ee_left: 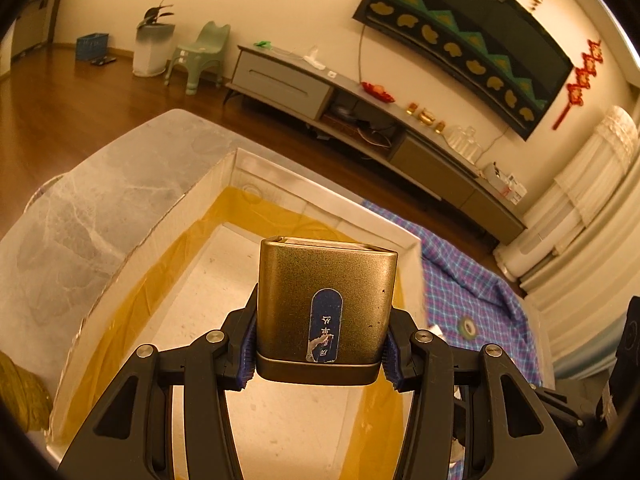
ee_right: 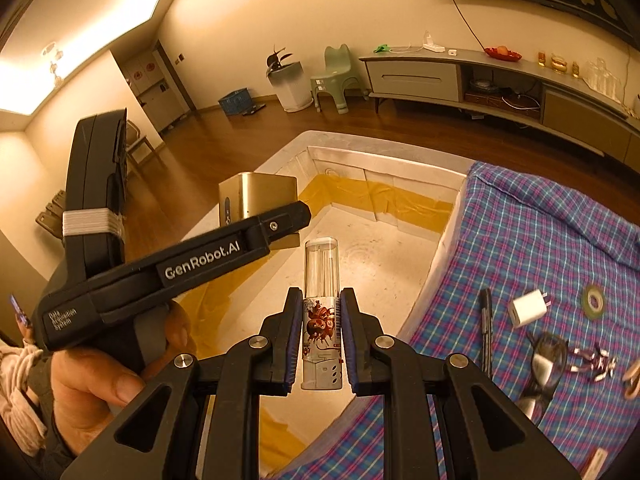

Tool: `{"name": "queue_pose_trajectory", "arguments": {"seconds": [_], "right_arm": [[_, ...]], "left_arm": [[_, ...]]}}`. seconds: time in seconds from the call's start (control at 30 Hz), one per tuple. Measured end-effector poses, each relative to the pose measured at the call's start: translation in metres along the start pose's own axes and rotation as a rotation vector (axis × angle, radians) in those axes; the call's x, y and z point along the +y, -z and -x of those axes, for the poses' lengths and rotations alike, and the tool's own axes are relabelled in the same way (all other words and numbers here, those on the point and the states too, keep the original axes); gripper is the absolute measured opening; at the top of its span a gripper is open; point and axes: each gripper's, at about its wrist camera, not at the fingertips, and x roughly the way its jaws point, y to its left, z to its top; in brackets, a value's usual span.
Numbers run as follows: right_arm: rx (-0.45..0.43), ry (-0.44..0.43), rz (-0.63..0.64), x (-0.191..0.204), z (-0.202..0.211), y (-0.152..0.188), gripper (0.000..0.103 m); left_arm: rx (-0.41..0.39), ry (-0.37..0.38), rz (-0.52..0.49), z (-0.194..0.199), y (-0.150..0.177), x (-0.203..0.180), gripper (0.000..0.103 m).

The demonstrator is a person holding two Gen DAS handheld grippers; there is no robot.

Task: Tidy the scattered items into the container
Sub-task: 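Carry the gold tin and clear tube over the white box with both tools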

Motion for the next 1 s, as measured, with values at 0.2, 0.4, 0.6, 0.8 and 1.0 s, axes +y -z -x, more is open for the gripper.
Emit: {"name": "queue_pose_trajectory", "arguments": {"seconds": [0.2, 0.4, 0.6, 0.8, 1.0], "right_arm": [[0.036, 0.034, 0.035, -0.001, -0.024, -0.014, 0.020], [0.061, 0.080, 0.077, -0.002, -0.043, -0.033, 0.020], [0.097, 0.113, 0.096, -0.006, -0.063, -0.050, 0.020], [0.134, 0.147, 0.086, -0.013, -0.083, -0.061, 0.020], [0.177, 0.181, 0.094, -0.019, -0.102, -0.066, 0.020]], "left_arm": [[0.043, -0.011, 0.034, -0.026, -0.013, 0.013, 0.052], [0.088, -0.033, 0.073, -0.050, -0.017, 0.021, 0.052], [0.148, -0.049, 0.145, -0.071, -0.018, 0.031, 0.052], [0.178, -0.062, 0.214, -0.082, -0.017, 0.038, 0.052], [0.209, -0.049, 0.316, -0.092, -0.016, 0.052, 0.052]]}}
